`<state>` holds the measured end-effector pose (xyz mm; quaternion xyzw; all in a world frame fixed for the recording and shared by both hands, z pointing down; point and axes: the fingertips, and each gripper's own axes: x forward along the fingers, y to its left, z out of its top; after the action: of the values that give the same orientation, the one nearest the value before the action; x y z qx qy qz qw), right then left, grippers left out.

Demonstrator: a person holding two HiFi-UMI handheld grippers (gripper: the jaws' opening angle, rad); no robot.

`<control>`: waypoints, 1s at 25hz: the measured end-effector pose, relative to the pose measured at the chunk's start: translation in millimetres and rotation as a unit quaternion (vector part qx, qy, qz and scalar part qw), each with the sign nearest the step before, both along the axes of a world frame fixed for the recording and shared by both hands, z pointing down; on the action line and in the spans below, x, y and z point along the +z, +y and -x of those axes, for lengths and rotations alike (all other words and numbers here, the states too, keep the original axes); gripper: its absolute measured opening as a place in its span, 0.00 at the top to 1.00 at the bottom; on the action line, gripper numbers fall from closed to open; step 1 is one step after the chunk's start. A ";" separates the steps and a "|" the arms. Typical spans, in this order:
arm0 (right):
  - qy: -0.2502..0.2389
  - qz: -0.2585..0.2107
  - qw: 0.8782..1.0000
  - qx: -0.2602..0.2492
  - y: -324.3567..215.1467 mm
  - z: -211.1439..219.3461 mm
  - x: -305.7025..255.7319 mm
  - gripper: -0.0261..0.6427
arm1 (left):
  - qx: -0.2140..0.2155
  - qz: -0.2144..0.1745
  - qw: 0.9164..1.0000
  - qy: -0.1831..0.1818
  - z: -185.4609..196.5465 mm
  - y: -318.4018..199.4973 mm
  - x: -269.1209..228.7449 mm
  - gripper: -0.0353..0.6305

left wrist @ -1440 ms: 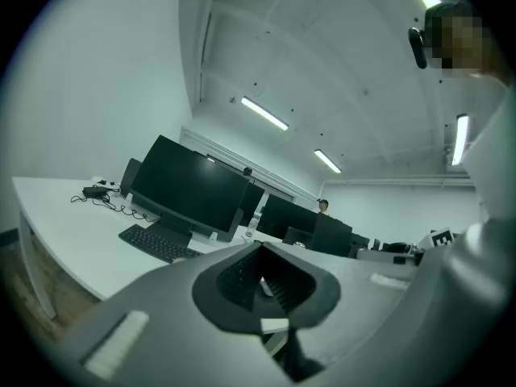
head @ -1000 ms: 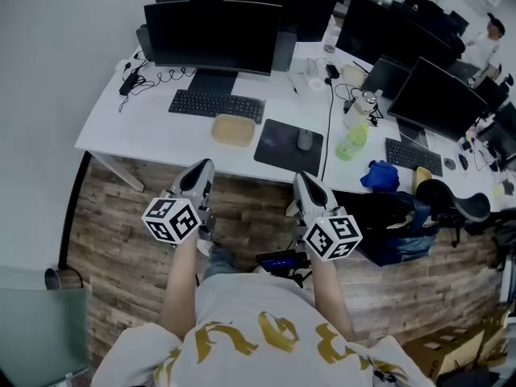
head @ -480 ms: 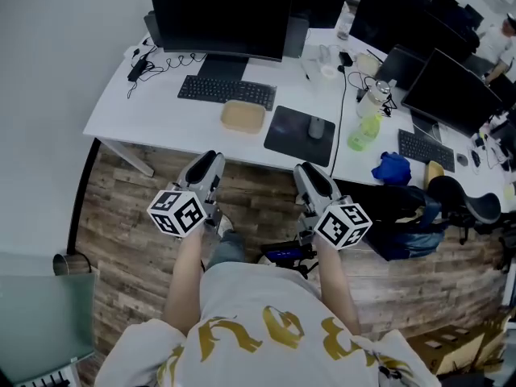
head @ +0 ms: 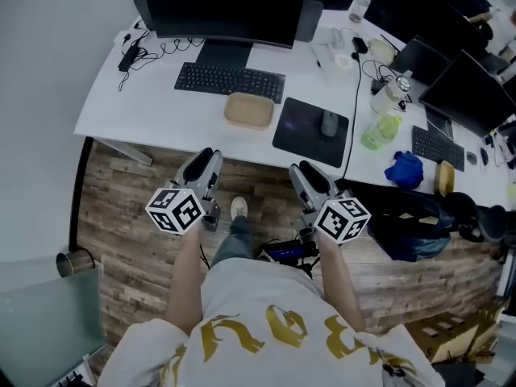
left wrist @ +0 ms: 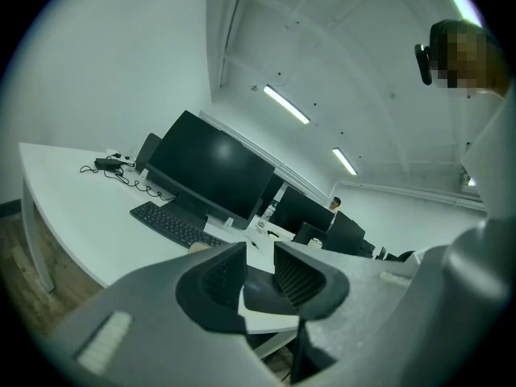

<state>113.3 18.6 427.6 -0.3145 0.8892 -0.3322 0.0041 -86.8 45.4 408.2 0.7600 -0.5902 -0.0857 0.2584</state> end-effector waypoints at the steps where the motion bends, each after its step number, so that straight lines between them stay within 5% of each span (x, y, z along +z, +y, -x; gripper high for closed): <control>1: 0.004 0.009 1.000 -0.002 -6.7 4.8 7.4 0.71 | 0.002 0.007 1.000 0.000 5.8 -9.5 6.8 0.81; 12: 0.015 0.116 0.993 0.020 -84.4 54.5 78.9 0.71 | 0.065 0.081 0.995 -0.005 65.1 -121.9 84.1 0.81; 25: -0.013 0.224 0.973 0.050 -123.3 68.3 121.5 0.68 | 0.141 0.129 0.982 0.007 72.9 -180.2 142.7 0.81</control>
<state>44.9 -104.7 549.1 -0.3467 0.7754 -0.5264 -0.0386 -159.8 -134.9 551.0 0.7950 -0.4817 0.0230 0.3680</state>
